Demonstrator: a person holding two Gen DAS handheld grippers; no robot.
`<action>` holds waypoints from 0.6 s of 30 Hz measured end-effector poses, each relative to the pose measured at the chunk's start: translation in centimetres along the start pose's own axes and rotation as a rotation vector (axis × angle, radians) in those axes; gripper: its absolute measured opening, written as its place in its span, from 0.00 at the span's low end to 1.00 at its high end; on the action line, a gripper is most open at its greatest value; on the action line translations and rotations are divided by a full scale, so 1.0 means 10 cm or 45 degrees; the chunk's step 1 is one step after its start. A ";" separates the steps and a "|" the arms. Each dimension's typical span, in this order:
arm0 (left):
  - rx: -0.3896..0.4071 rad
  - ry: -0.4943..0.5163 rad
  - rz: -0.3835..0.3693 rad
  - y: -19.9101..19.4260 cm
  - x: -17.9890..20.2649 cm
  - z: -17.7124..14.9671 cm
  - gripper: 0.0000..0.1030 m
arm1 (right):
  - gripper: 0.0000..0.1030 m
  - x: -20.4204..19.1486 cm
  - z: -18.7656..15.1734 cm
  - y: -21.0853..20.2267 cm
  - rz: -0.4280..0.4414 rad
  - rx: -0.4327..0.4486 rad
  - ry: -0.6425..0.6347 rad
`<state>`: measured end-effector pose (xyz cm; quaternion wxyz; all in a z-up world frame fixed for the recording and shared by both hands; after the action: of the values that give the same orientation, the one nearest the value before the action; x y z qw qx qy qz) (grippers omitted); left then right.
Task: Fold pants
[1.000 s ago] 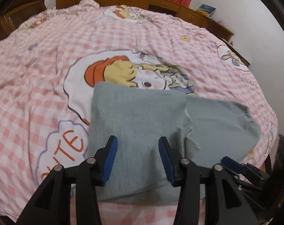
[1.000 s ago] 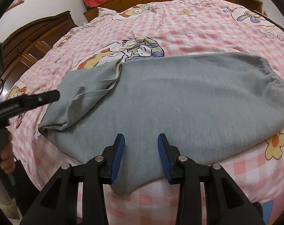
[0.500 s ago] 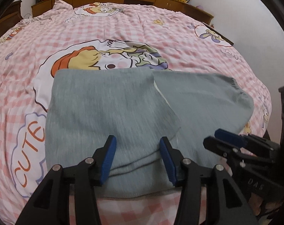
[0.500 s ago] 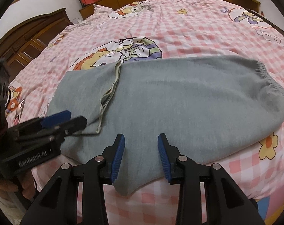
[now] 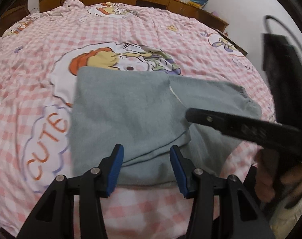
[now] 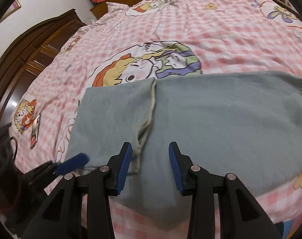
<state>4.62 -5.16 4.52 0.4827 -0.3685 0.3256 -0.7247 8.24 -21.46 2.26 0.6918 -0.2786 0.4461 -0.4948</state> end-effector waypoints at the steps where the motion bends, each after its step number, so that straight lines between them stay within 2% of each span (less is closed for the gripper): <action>1: 0.009 -0.008 0.008 -0.04 -0.04 -0.01 0.49 | 0.38 -0.01 0.02 0.04 0.011 -0.011 0.005; 9: 0.055 -0.145 0.139 -0.20 -0.55 -0.05 0.49 | 0.38 -0.07 0.11 0.39 0.054 -0.089 0.086; 15: 0.044 -0.241 0.135 -0.15 -0.79 -0.10 0.49 | 0.38 -0.23 0.11 0.46 0.045 -0.069 0.045; 17: 0.047 -0.245 0.124 -0.16 -0.81 -0.11 0.49 | 0.31 -0.23 0.12 0.47 0.030 -0.062 0.046; 18: 0.049 -0.240 0.125 -0.17 -0.81 -0.11 0.49 | 0.19 -0.23 0.13 0.47 0.014 -0.056 0.039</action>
<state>4.99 3.08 3.58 0.5530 -0.4093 0.2823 -0.6685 11.15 -17.69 -0.24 0.6812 -0.2836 0.4689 -0.4855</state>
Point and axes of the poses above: each gripper's, at about its wrist camera, not at the fingertips, and y roughly the way its jaws point, x to its right, z to its top, the point moved 3 cm from there along y, roughly the way its jaws point, and after that the axes turned 2 degrees about -x, right-handed, at the moved point
